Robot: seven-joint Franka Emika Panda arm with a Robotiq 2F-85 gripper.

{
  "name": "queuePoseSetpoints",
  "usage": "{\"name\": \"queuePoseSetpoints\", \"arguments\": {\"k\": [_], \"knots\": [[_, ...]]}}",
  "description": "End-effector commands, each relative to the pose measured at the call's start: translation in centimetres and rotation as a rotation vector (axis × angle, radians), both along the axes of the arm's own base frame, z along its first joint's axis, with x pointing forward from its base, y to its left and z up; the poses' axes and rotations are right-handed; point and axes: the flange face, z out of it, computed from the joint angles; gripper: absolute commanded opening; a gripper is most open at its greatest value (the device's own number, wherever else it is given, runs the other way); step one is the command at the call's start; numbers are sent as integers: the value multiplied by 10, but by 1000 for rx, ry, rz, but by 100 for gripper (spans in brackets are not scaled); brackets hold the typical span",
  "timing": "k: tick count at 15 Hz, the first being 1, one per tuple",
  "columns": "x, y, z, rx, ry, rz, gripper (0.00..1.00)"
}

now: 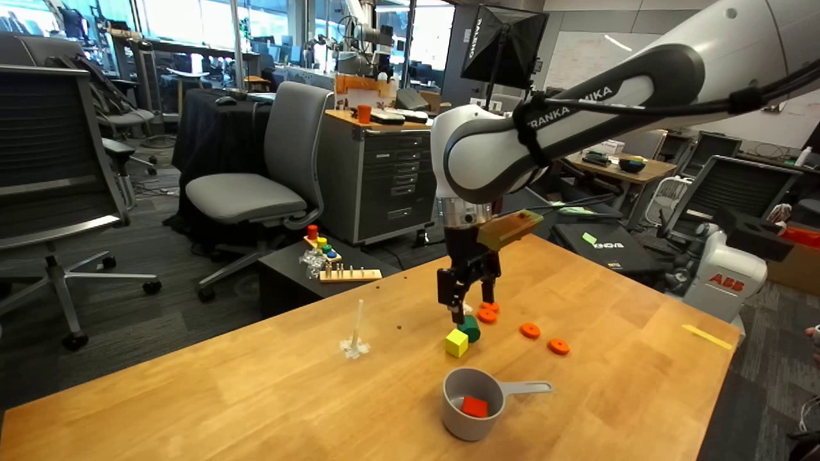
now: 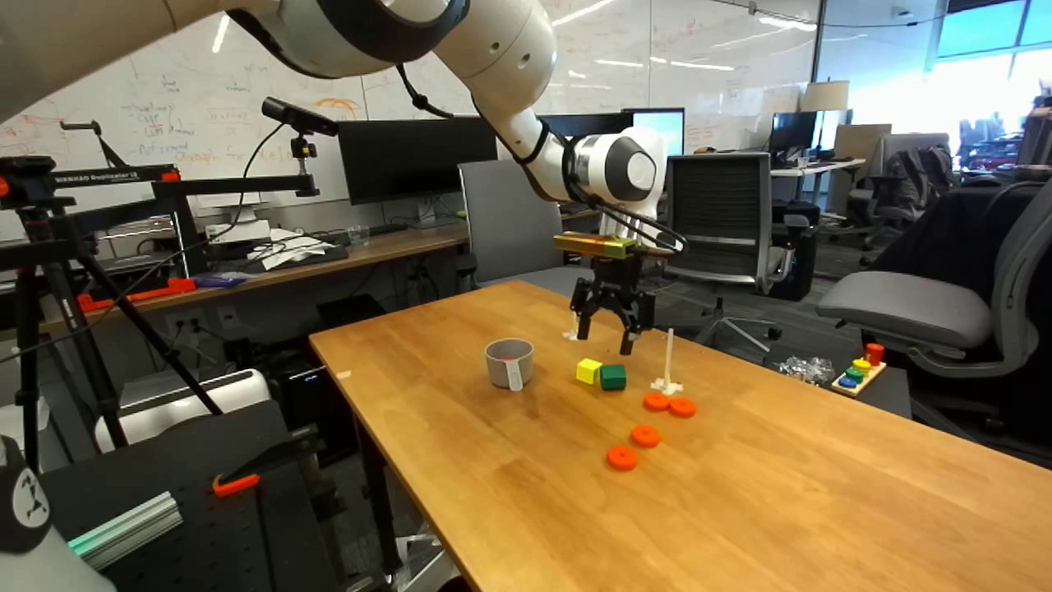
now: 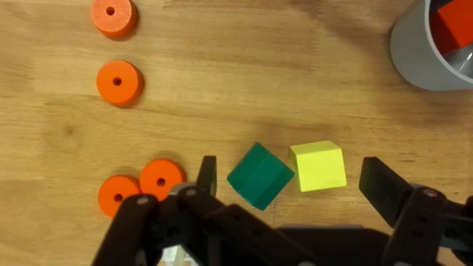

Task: Put the orange, green and yellow blocks in the gray pot respectively

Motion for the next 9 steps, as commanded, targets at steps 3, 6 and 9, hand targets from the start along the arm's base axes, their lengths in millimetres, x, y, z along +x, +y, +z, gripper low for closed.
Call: {"name": "queuePoseSetpoints", "arguments": {"k": [3, 6, 9], "knots": [[10, -3, -8, 0, -8, -48, 100], [12, -7, -11, 11, -14, -74, 100], [15, -14, -7, 23, -41, -147, 100]]}}
